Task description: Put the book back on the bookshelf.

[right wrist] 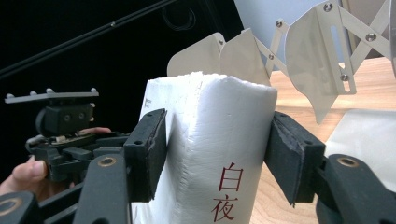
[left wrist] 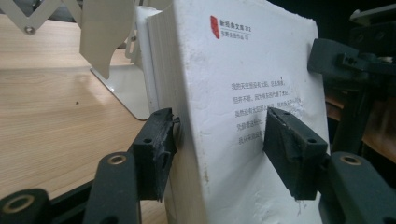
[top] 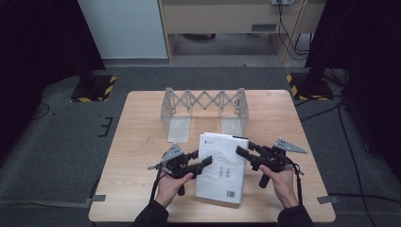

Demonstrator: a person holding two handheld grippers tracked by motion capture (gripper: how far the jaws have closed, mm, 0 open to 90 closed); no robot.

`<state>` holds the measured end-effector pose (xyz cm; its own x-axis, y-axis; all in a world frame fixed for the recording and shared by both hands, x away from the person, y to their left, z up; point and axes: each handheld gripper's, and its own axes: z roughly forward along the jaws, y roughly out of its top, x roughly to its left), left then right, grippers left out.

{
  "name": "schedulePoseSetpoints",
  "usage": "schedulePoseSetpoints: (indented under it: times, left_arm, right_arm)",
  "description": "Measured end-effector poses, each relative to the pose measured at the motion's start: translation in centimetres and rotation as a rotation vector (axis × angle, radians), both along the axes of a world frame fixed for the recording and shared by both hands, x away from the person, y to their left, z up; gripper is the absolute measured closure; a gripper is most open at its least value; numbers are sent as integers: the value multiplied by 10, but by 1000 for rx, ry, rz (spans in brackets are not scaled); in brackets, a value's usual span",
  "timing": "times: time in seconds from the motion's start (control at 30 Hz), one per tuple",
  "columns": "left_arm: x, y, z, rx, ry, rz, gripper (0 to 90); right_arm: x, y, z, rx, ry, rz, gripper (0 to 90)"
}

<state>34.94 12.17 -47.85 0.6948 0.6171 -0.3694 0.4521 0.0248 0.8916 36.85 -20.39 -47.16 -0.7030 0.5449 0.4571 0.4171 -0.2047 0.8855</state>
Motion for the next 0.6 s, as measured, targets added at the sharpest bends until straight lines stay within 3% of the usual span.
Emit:
schedulePoseSetpoints:
  times: [0.17, 0.4, 0.6]
  left_arm:
    - [-1, 5, 5, -10, -16, 30, 478]
    - [-4, 6, 15, -22, -70, 48, 522]
    - [-11, 0, 16, -11, -118, 18, 550]
  right_arm:
    - [3, 9, 7, -14, -37, -2, 422]
    - [3, 14, 19, 17, -101, -7, 439]
    - [-2, 2, 19, 9, -89, 11, 430]
